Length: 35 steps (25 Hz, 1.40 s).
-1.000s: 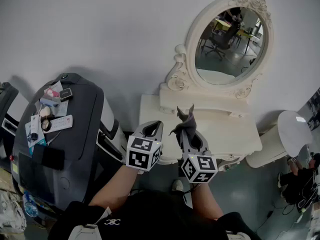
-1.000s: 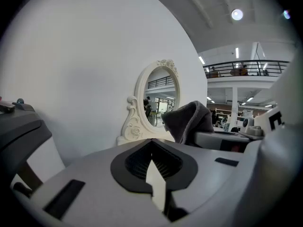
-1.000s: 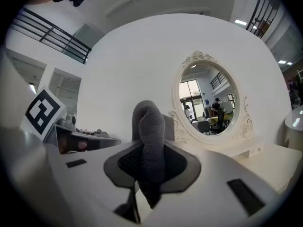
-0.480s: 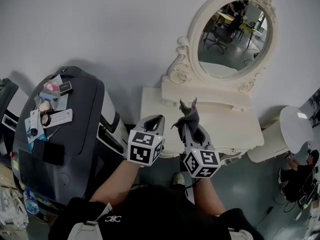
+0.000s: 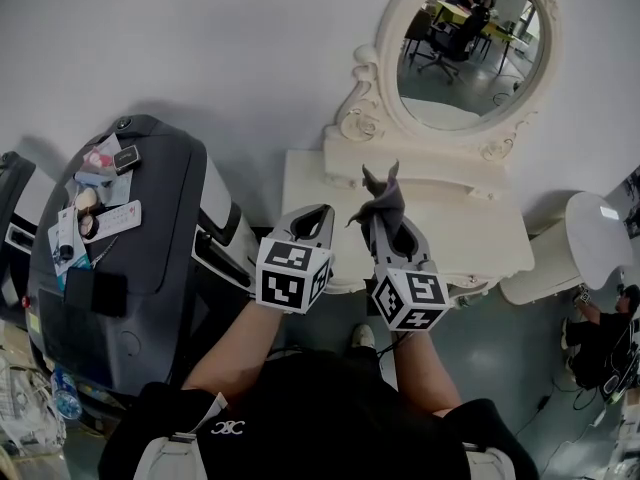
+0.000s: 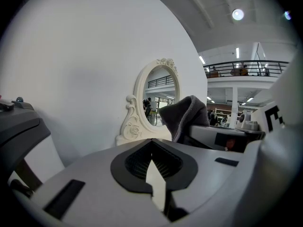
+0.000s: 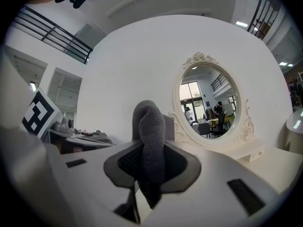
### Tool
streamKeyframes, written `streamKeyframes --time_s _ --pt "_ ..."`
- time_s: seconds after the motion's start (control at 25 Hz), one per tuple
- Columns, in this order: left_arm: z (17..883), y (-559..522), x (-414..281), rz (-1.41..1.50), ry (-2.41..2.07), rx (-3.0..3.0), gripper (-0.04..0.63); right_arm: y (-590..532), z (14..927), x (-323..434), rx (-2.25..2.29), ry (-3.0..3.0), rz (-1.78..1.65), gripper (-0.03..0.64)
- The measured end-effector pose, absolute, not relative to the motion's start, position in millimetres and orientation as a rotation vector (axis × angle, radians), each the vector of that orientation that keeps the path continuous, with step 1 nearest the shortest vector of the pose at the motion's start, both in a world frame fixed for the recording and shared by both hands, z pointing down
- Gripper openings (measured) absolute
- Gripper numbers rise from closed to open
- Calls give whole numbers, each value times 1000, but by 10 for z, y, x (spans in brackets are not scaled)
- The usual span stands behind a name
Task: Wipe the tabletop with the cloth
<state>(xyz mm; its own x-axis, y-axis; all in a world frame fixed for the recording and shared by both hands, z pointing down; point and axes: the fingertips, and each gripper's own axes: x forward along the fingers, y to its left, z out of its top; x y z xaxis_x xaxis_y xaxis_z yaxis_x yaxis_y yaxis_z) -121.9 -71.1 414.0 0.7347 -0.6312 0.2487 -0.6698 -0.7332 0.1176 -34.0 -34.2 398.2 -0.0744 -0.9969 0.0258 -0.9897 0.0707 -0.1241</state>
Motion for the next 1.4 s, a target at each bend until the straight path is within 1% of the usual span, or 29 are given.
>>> streamKeyframes --time_s 0.6,0.88,1.12,1.4 --pt "4143 -782 -1312 246 -1014 2727 6 -434 3922 -417 -2123 2253 -154 82" --pt "4284 -899 -1256 278 -980 2705 6 -584 3986 -354 -2156 2288 -149 82" --pt "4332 -1171 -1105 303 -1020 2681 6 -846 4058 -126 -2144 2293 -172 82" --pt "4206 -1589 -604 327 -1097 2672 6 -1299 4058 320 -2063 2403 -190 82"
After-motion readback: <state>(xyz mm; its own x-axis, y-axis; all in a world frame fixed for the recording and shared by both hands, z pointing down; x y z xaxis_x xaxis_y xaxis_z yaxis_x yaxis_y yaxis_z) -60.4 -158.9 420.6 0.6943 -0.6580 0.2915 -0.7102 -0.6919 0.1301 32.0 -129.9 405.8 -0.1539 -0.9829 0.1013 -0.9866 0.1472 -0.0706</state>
